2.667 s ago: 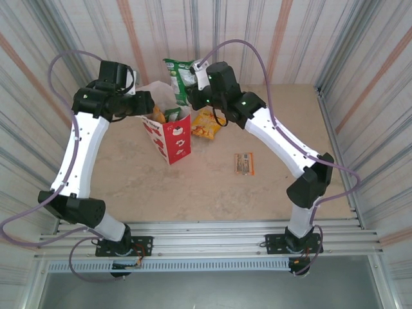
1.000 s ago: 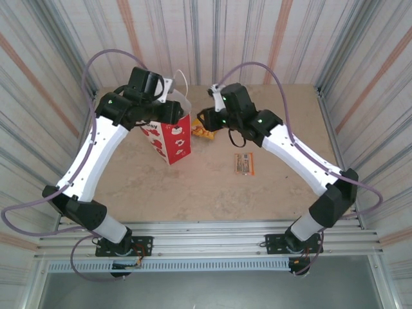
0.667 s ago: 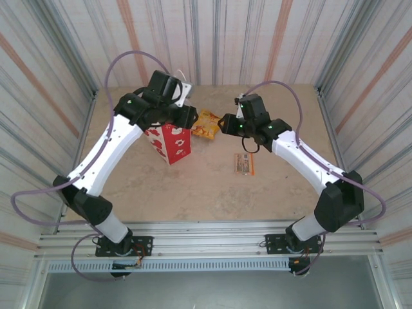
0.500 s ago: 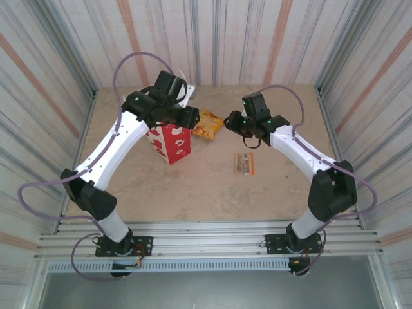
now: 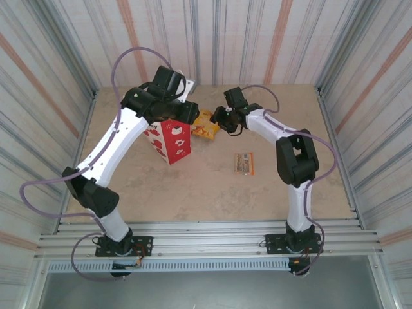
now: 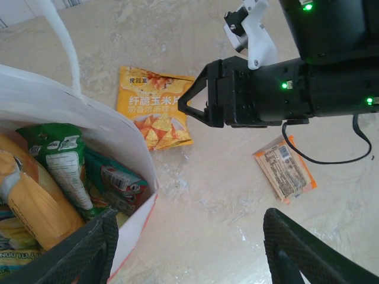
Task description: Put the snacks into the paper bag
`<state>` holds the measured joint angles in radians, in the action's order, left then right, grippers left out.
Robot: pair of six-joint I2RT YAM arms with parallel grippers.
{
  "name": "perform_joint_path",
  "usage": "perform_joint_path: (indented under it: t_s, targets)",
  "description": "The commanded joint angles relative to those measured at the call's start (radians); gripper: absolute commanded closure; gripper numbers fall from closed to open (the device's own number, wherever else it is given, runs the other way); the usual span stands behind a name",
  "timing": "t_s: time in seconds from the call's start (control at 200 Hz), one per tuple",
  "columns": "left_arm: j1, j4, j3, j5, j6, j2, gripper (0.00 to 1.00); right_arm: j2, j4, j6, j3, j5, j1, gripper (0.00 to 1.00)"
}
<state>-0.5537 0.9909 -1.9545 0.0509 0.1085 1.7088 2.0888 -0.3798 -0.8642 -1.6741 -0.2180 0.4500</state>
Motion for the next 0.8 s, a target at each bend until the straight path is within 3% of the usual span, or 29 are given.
perform_joint_path:
  t_s: [0.0,0.476,0.792]
  targets:
    - [0.021,0.019,-0.039,0.008,-0.001,0.019,0.32,0.079,-0.057,-0.020,-0.084,-0.024,-0.011,0.41]
    - [0.043,0.030,-0.066,0.011,0.005,0.025,0.32,0.226,-0.126,-0.022,-0.179,-0.023,-0.017,0.42]
    - [0.044,0.025,-0.055,0.019,0.006,0.000,0.33,0.284,-0.085,-0.035,-0.194,-0.070,-0.035,0.58]
